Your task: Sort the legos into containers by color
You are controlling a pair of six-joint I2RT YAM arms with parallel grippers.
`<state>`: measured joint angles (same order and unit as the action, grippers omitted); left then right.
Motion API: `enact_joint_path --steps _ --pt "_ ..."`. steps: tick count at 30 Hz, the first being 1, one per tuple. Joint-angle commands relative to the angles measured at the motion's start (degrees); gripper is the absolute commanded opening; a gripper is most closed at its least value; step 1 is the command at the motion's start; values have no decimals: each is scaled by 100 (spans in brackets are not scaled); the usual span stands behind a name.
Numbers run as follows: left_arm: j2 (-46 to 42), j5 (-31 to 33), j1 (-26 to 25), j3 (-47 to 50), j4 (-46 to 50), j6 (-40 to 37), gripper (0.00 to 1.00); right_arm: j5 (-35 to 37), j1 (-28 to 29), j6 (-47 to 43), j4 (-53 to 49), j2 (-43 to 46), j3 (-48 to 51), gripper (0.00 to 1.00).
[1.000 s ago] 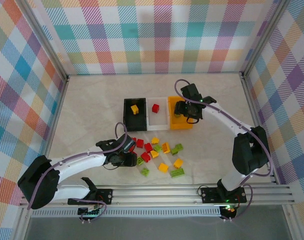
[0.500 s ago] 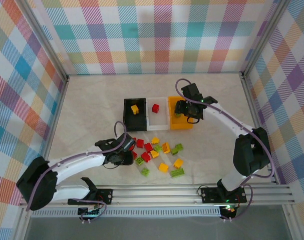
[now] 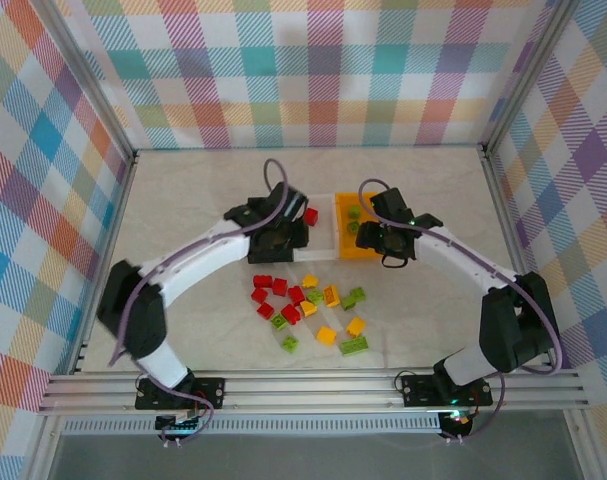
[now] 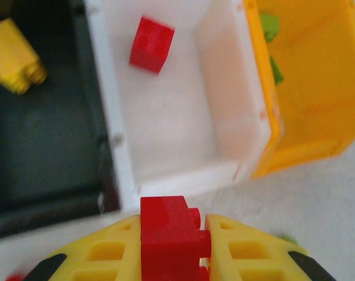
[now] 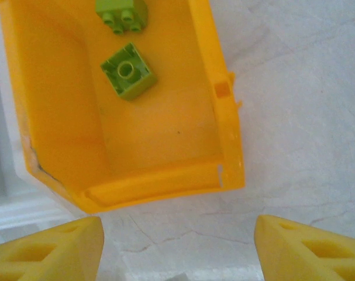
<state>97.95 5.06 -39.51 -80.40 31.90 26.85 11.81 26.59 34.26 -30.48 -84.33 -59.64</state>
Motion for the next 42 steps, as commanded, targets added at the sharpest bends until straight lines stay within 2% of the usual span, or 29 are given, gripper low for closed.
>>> enact_joint_path --steps 1,5,8,11,14,16,20,27,31,34,42 --pt "748 -115 110 -799 50 -366 21 -52 13 81 93 316 216 70" --pt "1610 -54 186 -1741 347 -503 23 -47 13 128 67 469 392 69" --pt "1938 -114 316 -2103 516 -464 36 -21 13 151 78 567 483 70" --pt "1842 -232 337 -2152 486 -441 53 20 13 146 59 626 497 70" --pt "1454 -368 329 -1995 443 -417 61 67 5 157 69 663 492 71" --pt "1074 -452 329 -1695 395 -362 64 67 13 151 89 659 475 71" --pt "-42 -763 303 -462 158 -134 70 23 13 177 123 664 496 71" --pt "-1829 -641 199 1791 218 102 82 -56 13 220 219 638 574 71" --pt "-1952 -410 83 2265 306 -161 78 -66 13 268 288 594 631 71" --pt "-1694 -175 -76 2272 255 -426 75 -66 12 244 219 543 578 71" --pt "-933 -81 -296 2266 -52 -661 63 109 13 191 61 689 594 71"
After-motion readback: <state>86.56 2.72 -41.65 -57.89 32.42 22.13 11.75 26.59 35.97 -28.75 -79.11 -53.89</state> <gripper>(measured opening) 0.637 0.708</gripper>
